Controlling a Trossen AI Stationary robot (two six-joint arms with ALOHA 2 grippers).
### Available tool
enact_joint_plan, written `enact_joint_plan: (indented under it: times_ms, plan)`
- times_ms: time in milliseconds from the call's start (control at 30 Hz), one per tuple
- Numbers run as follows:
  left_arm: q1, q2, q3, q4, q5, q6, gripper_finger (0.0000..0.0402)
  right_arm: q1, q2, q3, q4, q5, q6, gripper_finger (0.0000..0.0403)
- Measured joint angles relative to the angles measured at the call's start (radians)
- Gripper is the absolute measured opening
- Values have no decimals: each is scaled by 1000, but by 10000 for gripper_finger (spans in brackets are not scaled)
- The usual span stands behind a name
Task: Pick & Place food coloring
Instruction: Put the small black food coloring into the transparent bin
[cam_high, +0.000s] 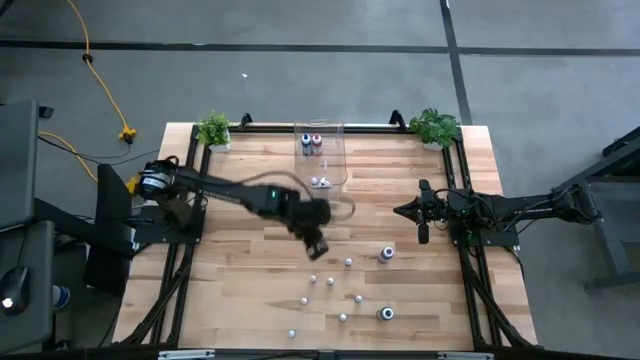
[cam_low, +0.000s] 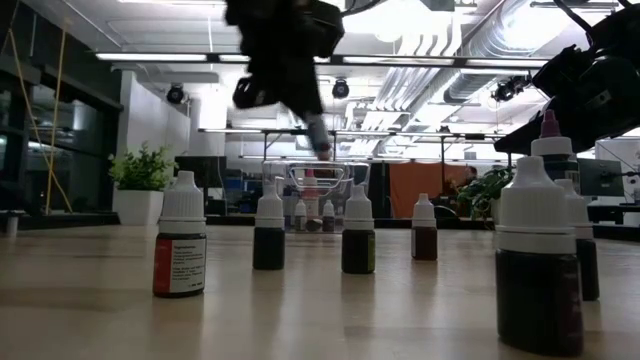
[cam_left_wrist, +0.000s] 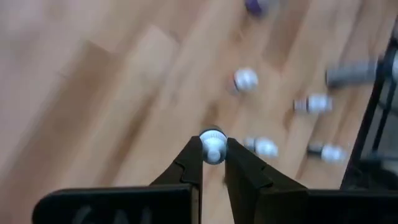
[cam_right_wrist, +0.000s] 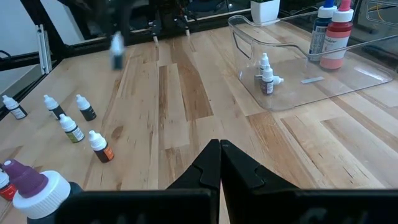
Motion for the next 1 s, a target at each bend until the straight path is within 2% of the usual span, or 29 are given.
enact_joint_plan:
  times_ms: [167, 300, 567, 733, 1000]
  plan:
    - [87, -1, 154, -168, -104, 14, 30, 0, 0, 0, 0, 0, 0, 0]
    - [148, -2, 212, -233, -183, 47, 30, 0, 0, 0, 0, 0, 0, 0]
    - [311, -2, 238, -223, -184, 52, 30, 0, 0, 0, 0, 0, 0, 0]
    - [410, 6, 239, -217, -188, -17, 30, 0, 0, 0, 0, 0, 0, 0]
    - [494, 41, 240, -197, -169, -77, 30, 0, 0, 0, 0, 0, 0, 0]
